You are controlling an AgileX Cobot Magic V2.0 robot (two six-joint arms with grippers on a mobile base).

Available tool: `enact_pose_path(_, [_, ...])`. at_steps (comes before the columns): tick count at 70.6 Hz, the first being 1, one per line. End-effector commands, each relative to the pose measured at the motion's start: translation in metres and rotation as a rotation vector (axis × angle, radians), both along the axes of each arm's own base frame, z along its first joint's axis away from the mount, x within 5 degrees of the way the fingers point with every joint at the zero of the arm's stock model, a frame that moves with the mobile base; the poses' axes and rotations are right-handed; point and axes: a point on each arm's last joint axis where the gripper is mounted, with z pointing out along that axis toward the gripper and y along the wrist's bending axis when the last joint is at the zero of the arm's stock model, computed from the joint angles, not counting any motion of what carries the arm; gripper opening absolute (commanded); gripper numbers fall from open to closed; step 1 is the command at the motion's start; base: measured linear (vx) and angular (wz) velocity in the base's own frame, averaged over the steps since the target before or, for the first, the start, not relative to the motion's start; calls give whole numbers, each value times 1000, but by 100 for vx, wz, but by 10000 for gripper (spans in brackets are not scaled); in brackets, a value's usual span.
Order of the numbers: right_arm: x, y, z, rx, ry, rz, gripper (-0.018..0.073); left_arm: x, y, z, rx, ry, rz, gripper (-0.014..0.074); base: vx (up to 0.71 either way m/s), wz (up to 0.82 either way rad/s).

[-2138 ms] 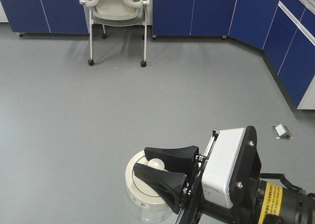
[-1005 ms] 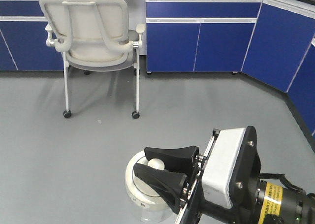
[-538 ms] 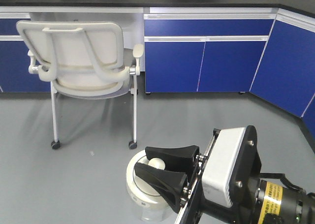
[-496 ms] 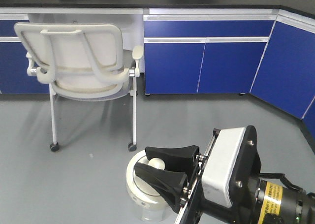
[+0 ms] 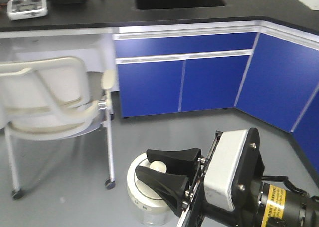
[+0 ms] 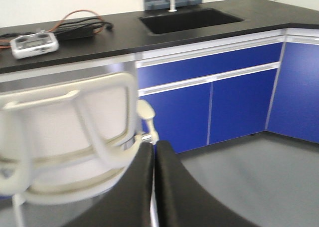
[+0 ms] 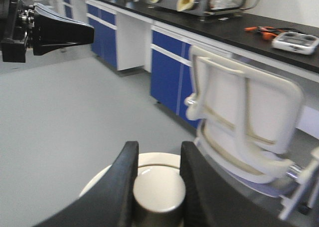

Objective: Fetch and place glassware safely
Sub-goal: 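Hold the jar in the right gripper while driving to the black bench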

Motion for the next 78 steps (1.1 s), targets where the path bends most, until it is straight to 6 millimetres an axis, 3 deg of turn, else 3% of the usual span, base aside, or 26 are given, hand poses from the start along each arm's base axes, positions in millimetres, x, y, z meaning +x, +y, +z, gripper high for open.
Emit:
enact_pose_path(1, [-3, 1, 23, 125, -68, 32, -3, 1, -1, 15, -27, -88, -10, -7, 27, -46])
enact_pose_path(78, [-3, 1, 23, 124, -68, 33, -3, 1, -1, 15, -27, -88, -10, -7, 17, -83])
